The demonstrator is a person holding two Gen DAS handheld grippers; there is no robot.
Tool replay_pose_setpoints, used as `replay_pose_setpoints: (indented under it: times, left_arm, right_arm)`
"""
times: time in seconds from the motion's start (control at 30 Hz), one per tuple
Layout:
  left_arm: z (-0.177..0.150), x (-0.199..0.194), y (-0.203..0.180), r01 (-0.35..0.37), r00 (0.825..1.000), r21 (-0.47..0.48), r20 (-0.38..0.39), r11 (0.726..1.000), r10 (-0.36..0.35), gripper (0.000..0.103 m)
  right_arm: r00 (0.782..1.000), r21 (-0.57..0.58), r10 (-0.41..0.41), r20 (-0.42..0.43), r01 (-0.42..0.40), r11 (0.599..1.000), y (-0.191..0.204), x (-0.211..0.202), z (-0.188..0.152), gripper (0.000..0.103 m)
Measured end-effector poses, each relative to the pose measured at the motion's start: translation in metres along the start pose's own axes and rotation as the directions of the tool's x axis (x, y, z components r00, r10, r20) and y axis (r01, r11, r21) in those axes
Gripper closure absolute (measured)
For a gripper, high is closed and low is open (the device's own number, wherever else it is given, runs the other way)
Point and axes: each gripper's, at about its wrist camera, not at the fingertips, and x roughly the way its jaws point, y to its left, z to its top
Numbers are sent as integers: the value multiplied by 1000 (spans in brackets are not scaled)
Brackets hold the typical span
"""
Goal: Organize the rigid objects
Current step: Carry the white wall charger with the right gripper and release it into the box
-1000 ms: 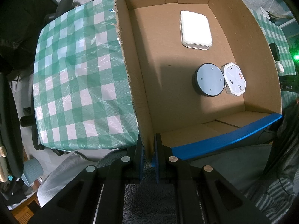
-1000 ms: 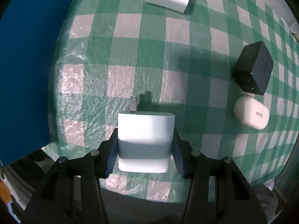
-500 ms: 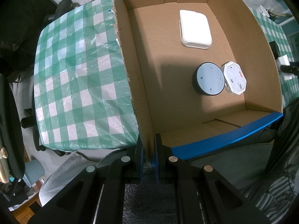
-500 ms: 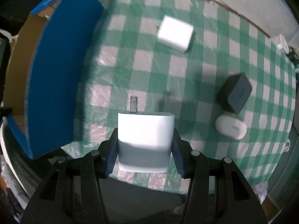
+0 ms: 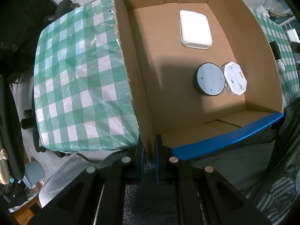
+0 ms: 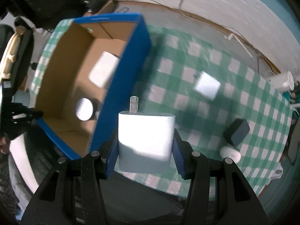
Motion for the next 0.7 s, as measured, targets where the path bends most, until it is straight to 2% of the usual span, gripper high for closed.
replay_pose_setpoints:
  times: [0.3,0.53,0.7]
  left_arm:
    - [0,0,0,2,1000,2,2,1000,-2,95]
    - [0,0,-1,-2,1000,12,0,1000,2,95]
    - [0,0,-1,-2,1000,12,0,1000,2,95]
  right_arm:
    - [999,-96,40,14,-38,995,47,-5,23,51]
    - [998,-145,68,-1,-67,987,72,12,36,51]
    - [999,-179,47,-22,-50,983,86,30,41,51]
